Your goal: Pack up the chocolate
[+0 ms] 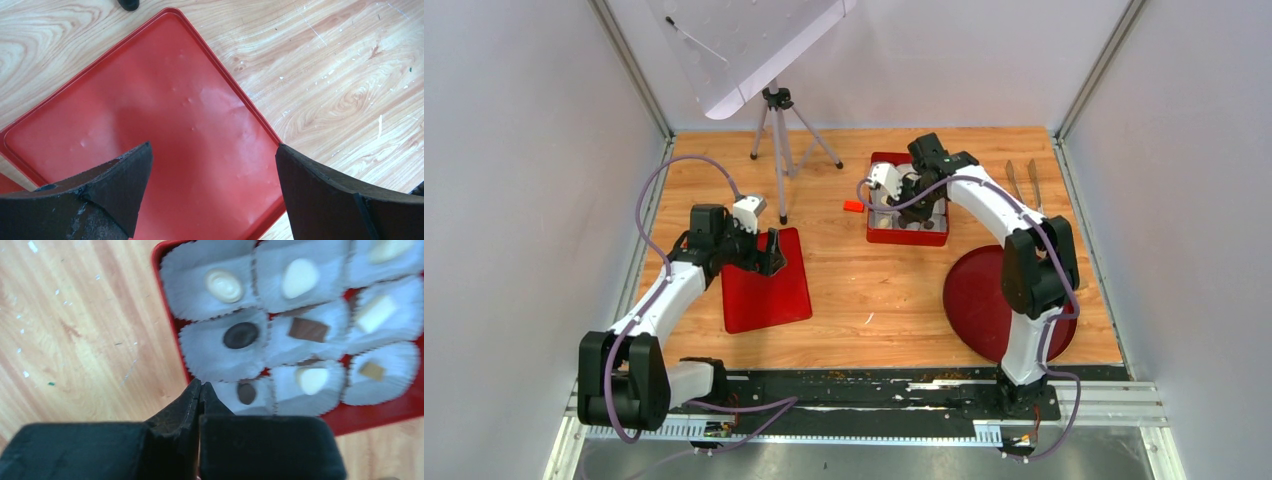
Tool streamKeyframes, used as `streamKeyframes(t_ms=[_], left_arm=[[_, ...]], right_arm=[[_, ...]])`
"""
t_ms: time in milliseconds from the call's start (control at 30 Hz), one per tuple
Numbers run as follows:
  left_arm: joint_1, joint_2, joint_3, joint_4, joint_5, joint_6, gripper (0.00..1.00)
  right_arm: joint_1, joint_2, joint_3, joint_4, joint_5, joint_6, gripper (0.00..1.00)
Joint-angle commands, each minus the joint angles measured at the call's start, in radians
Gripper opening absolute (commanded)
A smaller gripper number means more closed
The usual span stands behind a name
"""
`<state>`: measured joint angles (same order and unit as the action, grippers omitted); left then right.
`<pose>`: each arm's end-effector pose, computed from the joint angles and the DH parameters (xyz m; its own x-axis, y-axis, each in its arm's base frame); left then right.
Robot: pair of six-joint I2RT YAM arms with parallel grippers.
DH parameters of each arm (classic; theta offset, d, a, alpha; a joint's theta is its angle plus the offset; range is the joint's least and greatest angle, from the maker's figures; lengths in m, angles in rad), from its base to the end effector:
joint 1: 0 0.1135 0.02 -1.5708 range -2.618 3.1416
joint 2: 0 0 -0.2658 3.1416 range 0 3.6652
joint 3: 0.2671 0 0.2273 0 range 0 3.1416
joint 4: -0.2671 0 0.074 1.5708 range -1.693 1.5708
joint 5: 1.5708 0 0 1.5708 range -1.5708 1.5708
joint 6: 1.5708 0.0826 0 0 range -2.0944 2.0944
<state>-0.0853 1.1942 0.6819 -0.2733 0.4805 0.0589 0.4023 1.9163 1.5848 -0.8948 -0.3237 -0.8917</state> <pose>0.2427 -0.0591 0.2014 -0.6798 0.1105 -0.7250 0.4419 0.8507 -0.2847 0.3470 0.1762 0.2056 -0.1782 -0.8776 -0.4451 -0.9692 0.2348 -0.0748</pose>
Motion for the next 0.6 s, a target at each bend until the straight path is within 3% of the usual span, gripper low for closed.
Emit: streamKeyframes(t_ms=[0,200,567], left_arm=[[0.001,0.001,0.011,0.011,0.009,0.003,1.0],[0.001,-0.005,0.021,-0.005,0.004,0.012,1.0],[0.019,0.005,0.042,0.001,-0.042,0.034,1.0]], right_arm=[[-0.003,0.025,0.085,0.063,0.04,0.03,0.0],[0.007,0.107,0.083,0.056,0.069,-0.006,0.0],[0.146,-0.065,-0.127,0.055,0.04,0.009,0.0]])
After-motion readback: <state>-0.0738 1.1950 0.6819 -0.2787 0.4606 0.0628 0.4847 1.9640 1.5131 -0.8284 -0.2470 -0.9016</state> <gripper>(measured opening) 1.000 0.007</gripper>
